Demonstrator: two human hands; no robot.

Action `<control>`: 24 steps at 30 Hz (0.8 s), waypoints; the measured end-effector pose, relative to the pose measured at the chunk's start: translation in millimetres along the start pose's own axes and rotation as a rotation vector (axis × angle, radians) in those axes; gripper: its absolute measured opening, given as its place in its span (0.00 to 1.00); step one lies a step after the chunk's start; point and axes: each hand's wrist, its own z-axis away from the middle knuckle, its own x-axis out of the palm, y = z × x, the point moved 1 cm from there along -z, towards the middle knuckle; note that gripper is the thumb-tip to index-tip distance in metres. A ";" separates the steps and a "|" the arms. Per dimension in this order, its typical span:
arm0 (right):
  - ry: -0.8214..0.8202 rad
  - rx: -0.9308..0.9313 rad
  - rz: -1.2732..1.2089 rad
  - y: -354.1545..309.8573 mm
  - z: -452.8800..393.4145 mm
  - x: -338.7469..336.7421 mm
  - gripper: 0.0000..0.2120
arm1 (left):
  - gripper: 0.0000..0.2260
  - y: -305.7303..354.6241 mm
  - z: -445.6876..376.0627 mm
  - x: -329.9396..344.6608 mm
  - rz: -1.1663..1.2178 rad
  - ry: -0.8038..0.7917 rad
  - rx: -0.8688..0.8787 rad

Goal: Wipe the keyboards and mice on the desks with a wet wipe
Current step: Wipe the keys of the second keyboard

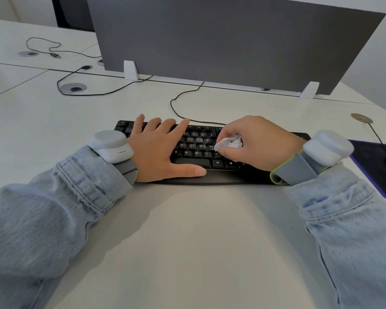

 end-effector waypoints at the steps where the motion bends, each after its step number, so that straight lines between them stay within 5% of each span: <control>1: 0.015 -0.001 0.001 -0.6 -0.7 0.4 0.07 | 0.57 -0.1 -0.2 0.3 -0.001 0.002 0.001; 6: 0.138 0.032 0.044 -5.8 -10.0 7.4 0.07 | 0.57 -0.4 -1.0 1.8 -0.011 0.001 0.001; 14: 0.106 0.028 0.025 -4.9 -6.7 5.6 0.07 | 0.59 -0.1 0.2 0.7 -0.015 -0.004 0.008; 21: 0.353 0.081 -0.030 -2.6 -6.8 1.3 0.04 | 0.60 -1.3 0.0 1.0 -0.022 0.002 0.019; 24: 0.230 0.039 -0.042 -2.9 -4.3 0.0 0.03 | 0.61 -2.4 0.1 0.8 -0.002 -0.006 0.022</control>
